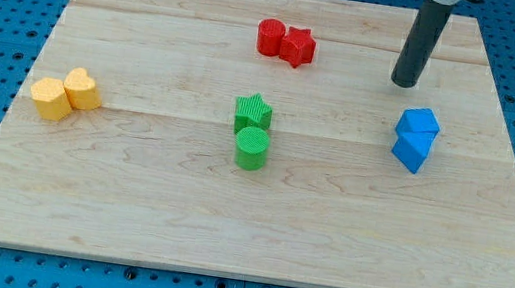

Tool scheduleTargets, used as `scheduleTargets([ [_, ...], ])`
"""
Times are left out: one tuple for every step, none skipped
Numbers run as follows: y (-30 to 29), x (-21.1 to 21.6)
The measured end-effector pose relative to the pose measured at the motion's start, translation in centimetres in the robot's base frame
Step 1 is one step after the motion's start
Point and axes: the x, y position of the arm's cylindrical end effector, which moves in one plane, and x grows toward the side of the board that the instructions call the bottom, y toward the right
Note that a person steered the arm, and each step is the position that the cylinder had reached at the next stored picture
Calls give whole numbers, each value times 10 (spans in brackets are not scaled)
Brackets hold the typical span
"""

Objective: Move your arm slightly up

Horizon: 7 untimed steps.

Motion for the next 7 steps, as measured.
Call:
scheduleTargets([
  [0,0],
  [0,2],
  [-2,7],
  [-34,10],
  [-67,10],
  [-63,-18],
  [-64,-21],
])
